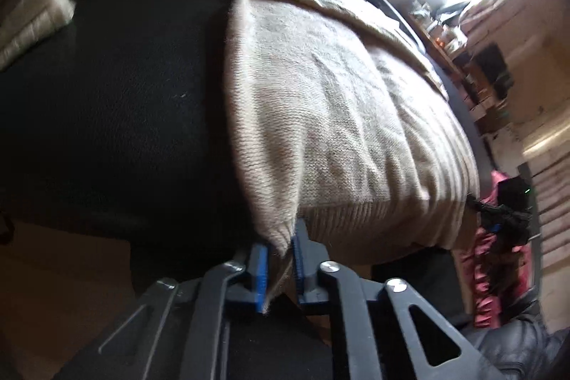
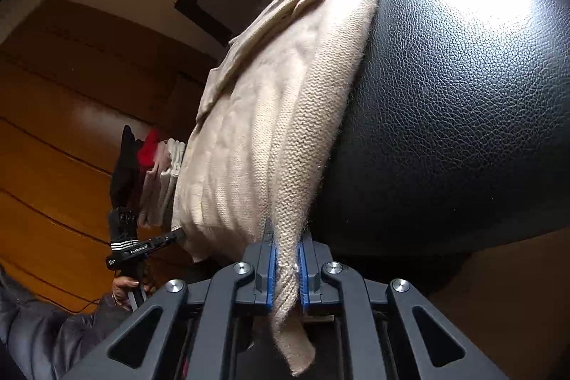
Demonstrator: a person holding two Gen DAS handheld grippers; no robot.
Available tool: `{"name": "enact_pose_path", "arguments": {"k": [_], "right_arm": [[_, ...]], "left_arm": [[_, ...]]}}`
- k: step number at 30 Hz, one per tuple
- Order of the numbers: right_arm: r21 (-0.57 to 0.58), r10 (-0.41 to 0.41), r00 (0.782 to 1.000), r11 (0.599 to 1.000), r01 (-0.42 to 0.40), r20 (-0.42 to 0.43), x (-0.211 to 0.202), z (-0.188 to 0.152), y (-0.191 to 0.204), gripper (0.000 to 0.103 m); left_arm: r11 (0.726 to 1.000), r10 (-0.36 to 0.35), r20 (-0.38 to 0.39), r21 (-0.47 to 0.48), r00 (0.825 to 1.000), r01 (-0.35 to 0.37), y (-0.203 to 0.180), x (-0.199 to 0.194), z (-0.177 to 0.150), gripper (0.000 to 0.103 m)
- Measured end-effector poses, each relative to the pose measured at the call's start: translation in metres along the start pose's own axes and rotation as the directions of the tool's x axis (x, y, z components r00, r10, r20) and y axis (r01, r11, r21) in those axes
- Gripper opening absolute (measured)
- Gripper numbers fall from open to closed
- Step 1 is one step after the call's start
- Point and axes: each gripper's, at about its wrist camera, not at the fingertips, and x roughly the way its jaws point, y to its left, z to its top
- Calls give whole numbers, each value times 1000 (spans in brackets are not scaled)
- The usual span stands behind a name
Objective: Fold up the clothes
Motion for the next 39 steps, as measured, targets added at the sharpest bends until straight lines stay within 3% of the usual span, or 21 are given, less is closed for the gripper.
{"name": "enact_pose_path", "arguments": {"k": [3, 8, 15, 20, 25, 33, 36, 39], "right_arm": [[-1, -5, 1000, 1000, 5, 1, -1, 2, 7, 12], [-23, 33, 999, 999, -33, 17, 5, 12, 22, 12], [-56, 112, 992, 992, -109, 51, 12, 38, 41, 12], [-72, 156, 983, 986, -149, 102, 17, 76, 54, 12], [-80, 150, 978, 987, -139, 144, 26, 124, 59, 12], [-27, 83, 968, 997, -79, 236, 27, 206, 34, 12], [32, 44, 965, 998, -55, 260, 35, 235, 14, 12], [100, -1, 970, 995, -24, 243, 47, 254, -12, 13]], "left_arm": [[997, -63, 53, 39, 997, 61, -9, -12, 1, 8], [975, -218, 115, 70, 969, 211, -22, -19, 16, 7], [923, -383, 223, 59, 897, 379, -15, -33, 60, 7], [890, -446, 318, 59, 836, 452, -8, -39, 107, 7], [885, -455, 363, 83, 813, 458, -1, -38, 162, 7], [895, -427, 387, 52, 817, 444, 7, 9, 258, 7], [905, -375, 377, -46, 847, 422, 23, 47, 294, 7], [912, -327, 318, -139, 890, 385, 39, 90, 307, 7]]}}
